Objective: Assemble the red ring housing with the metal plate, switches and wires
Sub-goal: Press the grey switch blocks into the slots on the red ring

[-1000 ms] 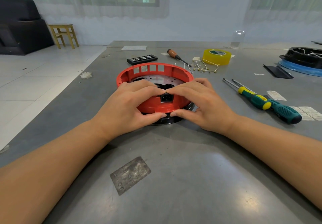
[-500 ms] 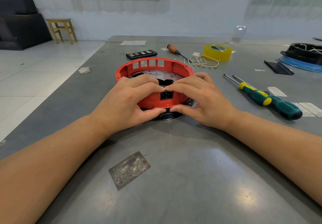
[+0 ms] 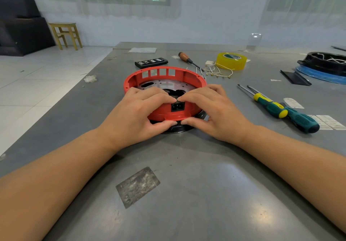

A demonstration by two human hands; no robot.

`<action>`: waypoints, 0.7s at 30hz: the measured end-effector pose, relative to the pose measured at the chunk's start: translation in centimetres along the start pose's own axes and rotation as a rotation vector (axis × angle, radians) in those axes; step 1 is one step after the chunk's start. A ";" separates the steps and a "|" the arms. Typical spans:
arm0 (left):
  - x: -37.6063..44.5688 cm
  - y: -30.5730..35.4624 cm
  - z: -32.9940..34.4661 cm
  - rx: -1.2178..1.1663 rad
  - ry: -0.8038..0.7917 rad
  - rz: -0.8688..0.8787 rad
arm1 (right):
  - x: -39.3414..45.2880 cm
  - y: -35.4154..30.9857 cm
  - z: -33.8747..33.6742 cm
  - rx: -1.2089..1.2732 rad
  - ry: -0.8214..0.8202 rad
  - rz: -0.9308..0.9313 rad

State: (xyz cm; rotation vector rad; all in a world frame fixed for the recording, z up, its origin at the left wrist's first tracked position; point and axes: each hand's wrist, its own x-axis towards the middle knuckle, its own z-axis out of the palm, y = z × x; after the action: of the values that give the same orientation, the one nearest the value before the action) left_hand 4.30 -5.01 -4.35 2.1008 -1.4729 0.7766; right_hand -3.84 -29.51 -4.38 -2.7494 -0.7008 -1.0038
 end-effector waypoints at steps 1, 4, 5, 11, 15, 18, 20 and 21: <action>0.0 0.0 0.0 0.005 -0.003 0.000 | 0.0 0.2 0.0 0.001 -0.021 0.008; -0.1 0.0 0.1 0.000 -0.002 -0.005 | -0.3 1.3 -0.7 0.042 -0.092 0.112; -0.2 -0.1 0.0 -0.010 -0.004 -0.007 | -0.5 1.8 -1.0 0.053 -0.106 0.145; -0.2 0.4 -0.3 -0.005 -0.015 -0.046 | -0.8 2.1 -1.2 -0.011 -0.074 0.203; -0.1 0.9 -0.4 0.011 0.072 -0.157 | -0.5 -0.7 -0.5 -0.169 0.014 0.244; -0.1 1.2 -0.3 0.012 0.093 -0.221 | -0.1 -3.5 0.1 -0.201 0.026 0.332; 0.1 1.1 -0.3 -0.039 0.091 -0.251 | 0.1 -4.9 0.4 -0.178 0.004 0.331; 0.2 1.0 -0.3 -0.072 0.095 -0.259 | 0.0 -5.2 0.3 -0.156 -0.011 0.293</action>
State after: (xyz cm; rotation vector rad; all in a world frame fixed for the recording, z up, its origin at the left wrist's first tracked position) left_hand 3.35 -5.27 -3.96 2.1145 -1.1331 0.7025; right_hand -6.08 -24.82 -4.82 -2.8776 -0.2170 -1.0154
